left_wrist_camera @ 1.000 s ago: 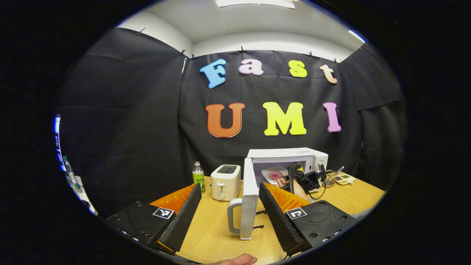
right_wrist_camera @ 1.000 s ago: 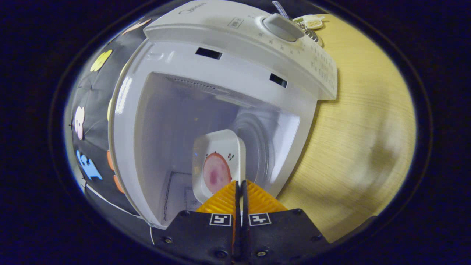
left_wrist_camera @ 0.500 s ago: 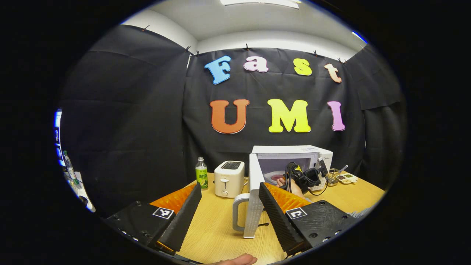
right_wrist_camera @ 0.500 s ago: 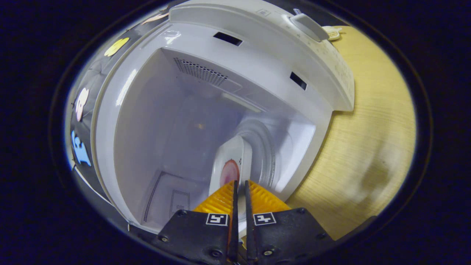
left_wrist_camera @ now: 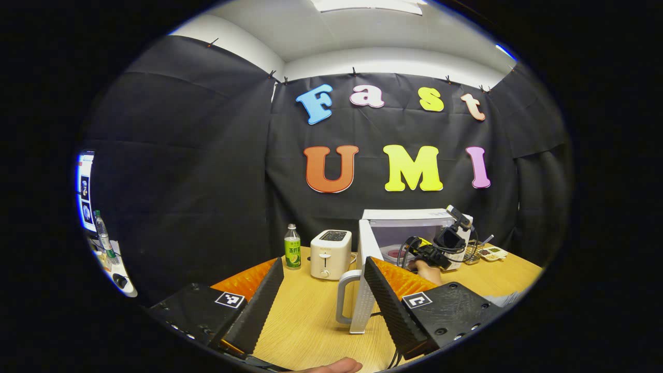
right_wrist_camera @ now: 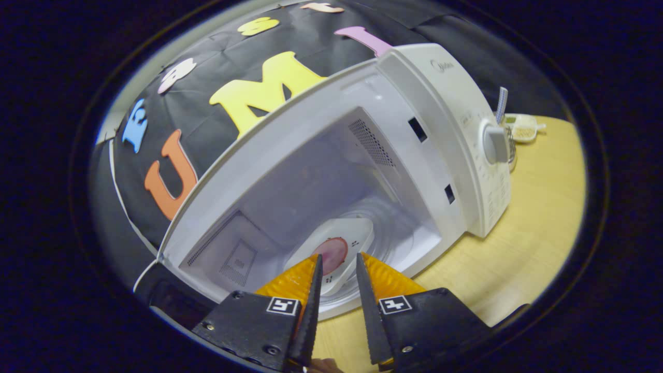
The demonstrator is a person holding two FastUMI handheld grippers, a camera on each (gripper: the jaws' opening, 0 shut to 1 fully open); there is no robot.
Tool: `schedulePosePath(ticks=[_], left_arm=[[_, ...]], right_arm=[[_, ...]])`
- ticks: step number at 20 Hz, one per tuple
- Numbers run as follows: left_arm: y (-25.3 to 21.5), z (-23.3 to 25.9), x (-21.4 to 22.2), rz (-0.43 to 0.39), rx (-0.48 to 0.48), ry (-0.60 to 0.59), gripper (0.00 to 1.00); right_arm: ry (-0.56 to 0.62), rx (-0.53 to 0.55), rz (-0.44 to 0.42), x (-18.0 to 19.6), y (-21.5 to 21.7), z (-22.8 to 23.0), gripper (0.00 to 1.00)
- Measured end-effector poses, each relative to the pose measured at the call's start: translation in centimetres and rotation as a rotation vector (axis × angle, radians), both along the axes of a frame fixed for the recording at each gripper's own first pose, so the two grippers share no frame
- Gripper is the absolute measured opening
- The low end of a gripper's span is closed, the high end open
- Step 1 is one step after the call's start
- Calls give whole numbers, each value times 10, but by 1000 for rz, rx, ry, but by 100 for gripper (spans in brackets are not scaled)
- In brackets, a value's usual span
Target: Open the microwave oven with the left hand, put the food in, and close the microwave oven.
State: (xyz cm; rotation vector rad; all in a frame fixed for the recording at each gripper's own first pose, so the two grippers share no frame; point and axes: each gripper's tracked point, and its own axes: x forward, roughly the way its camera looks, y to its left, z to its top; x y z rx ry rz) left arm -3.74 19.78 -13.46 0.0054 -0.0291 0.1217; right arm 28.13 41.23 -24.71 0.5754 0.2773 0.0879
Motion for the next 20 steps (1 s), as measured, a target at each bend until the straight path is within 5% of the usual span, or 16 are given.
schedulePosePath(ticks=[3,5,7,11,12,15,16,17,18,20], left_arm=[[11,-6,-6,21,-16,5,94],[12,-13,-8,12,-23,24,95],[17,-20,-9,20,-22,49,94],[28,-32,-4,61,46,59,94],[27,-38,0,54,54,72,74],[33,-54,10,52,53,87,71],[35,-59,14,49,40,94,54],[38,-64,16,50,26,98,52],[43,-68,21,65,12,101,26],[45,-79,33,47,-6,117,8]], right_arm=[[-131,-117,35,-37,-18,36,63],[-192,-165,82,-57,-26,57,98],[-214,-212,131,-77,-37,74,90],[-284,-316,206,-123,-72,111,100],[-313,-340,215,-136,-82,122,100],[-390,-424,219,-186,-116,147,100],[-421,-441,226,-202,-125,153,91],[-446,-461,229,-216,-135,157,100],[-476,-478,224,-232,-146,162,100],[-524,-518,210,-261,-168,174,91]])
